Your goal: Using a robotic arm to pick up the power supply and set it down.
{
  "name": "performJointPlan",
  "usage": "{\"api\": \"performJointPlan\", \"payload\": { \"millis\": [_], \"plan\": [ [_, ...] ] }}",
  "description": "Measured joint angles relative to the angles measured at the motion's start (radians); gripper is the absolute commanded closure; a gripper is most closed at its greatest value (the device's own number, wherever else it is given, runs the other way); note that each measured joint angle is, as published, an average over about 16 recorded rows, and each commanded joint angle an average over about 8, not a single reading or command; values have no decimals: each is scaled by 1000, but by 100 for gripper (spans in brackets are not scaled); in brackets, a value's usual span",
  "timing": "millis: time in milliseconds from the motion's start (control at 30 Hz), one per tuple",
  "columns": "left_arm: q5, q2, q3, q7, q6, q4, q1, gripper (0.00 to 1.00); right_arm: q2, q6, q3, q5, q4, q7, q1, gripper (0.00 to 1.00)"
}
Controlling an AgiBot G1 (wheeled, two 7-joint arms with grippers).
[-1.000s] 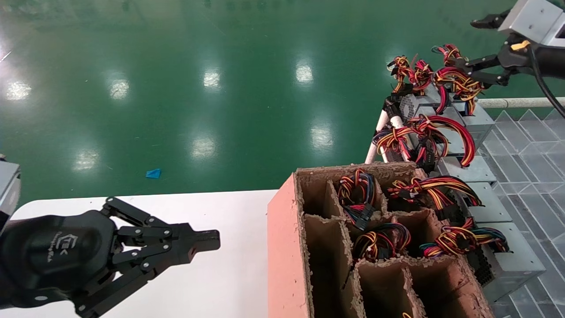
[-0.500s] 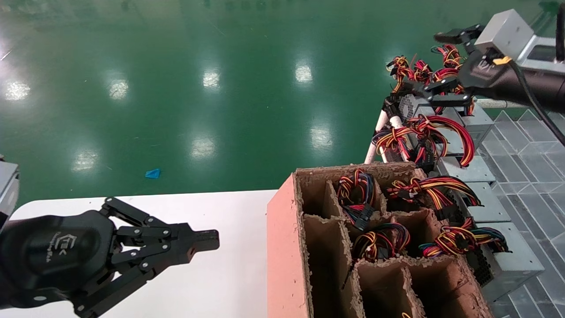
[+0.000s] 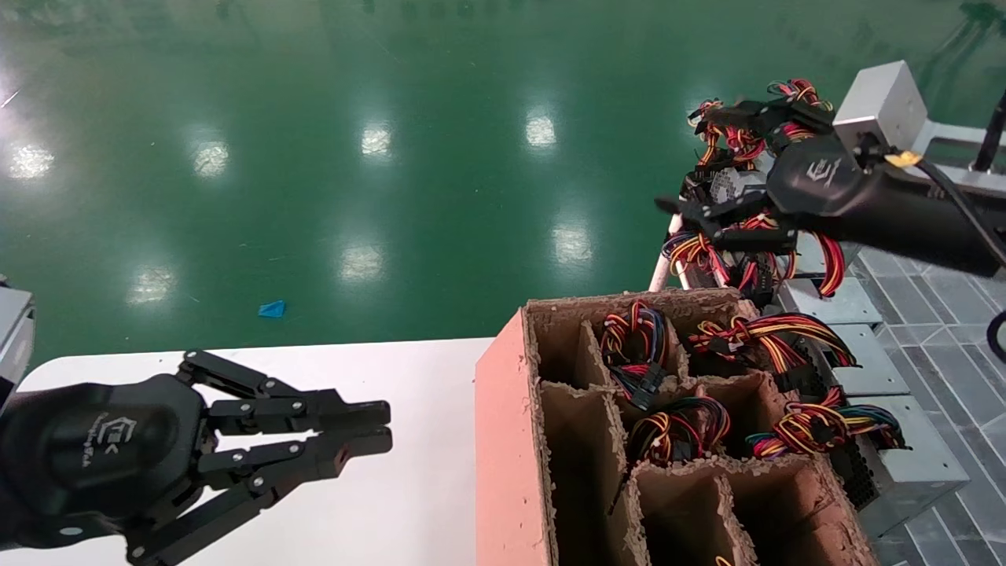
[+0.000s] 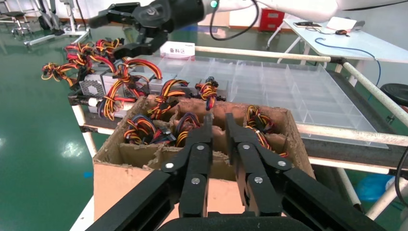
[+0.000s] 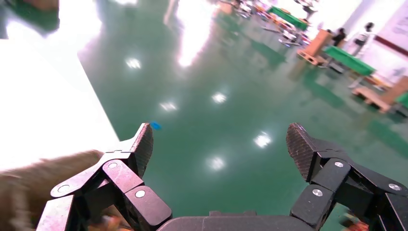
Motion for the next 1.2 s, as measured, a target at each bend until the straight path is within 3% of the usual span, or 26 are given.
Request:
{"api": "performJointPlan", "payload": {
  "millis": [867,1200],
  "plan": [
    [0,0,0,0,0,0,0,0,119,-194,205,194,539,404,-414,0],
    [0,0,0,0,0,0,0,0,143,-235,248,236,651,481,-500,0]
  ]
}}
